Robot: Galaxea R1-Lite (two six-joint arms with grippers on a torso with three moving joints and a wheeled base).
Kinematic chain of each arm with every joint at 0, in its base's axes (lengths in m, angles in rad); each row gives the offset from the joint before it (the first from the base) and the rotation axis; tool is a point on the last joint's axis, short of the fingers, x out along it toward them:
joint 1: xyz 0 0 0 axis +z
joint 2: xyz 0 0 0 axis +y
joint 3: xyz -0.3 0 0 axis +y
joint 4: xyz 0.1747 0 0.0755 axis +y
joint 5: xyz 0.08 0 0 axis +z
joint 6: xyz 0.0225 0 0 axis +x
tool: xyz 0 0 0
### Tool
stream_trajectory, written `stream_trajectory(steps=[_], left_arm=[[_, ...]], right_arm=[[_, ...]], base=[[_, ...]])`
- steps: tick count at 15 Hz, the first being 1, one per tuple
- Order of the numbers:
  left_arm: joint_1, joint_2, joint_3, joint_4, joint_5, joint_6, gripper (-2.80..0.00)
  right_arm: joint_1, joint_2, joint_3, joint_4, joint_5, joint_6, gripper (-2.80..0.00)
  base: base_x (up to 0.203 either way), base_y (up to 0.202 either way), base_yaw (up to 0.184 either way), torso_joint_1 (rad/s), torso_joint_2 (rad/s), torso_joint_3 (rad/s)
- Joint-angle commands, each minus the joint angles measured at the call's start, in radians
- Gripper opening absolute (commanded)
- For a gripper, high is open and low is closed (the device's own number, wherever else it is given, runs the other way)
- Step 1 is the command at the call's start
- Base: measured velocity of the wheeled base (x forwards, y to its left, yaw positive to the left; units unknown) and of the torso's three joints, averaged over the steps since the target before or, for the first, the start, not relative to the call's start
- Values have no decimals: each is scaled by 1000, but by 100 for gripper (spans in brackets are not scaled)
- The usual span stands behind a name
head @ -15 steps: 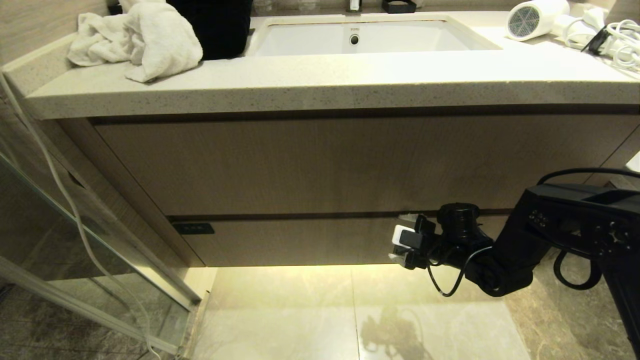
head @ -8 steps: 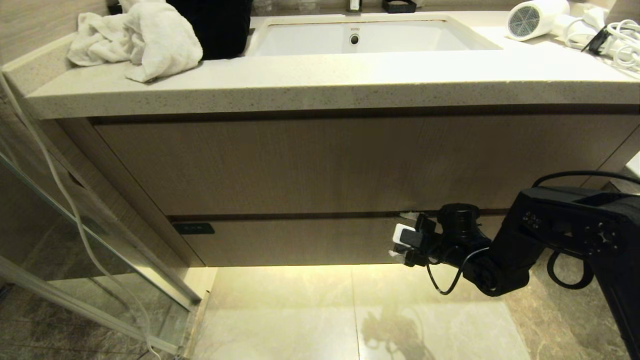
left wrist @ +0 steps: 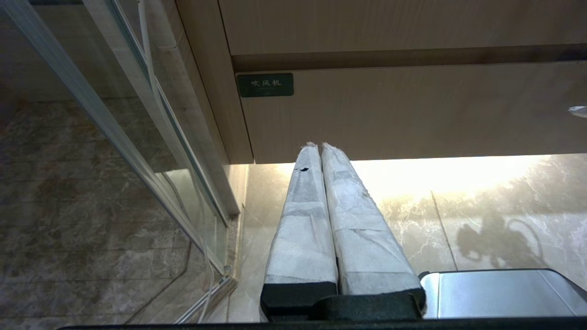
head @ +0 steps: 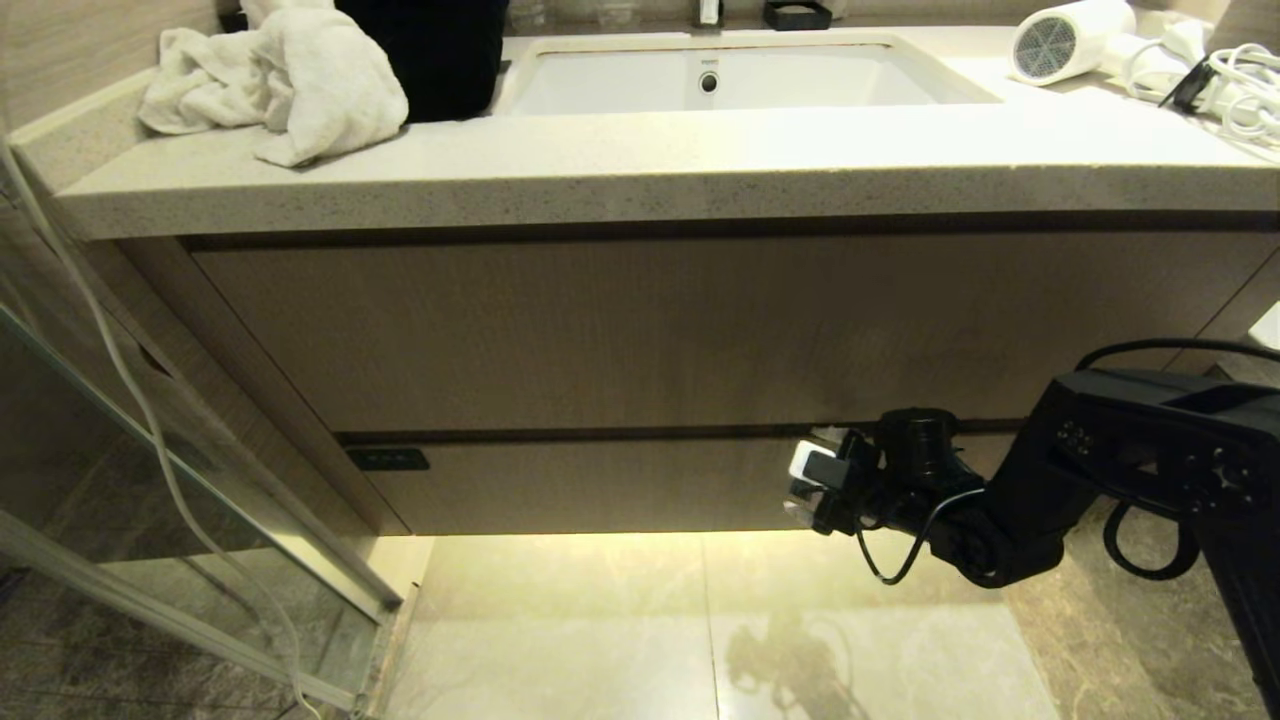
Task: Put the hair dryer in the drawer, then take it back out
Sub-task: Pull open the drawer
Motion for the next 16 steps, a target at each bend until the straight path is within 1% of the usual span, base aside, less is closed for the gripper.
stream_trajectory(steps=[1,7,14,16], left_arm=[[0,0,0,0,0,0,-280],[0,0,0,0,0,0,-280],[0,0,0,0,0,0,-280],[0,0,0,0,0,0,-280]], right_arm=[[-6,0,3,38,0,-1,0],[-27,-33,30,99,-14,30,0],[-27,-53,61,105,-40,59,0],[-27,-52,49,107,-67,77,0]], base=[[0,0,0,0,0,0],[0,0,0,0,0,0],[0,0,0,0,0,0],[0,0,0,0,0,0]])
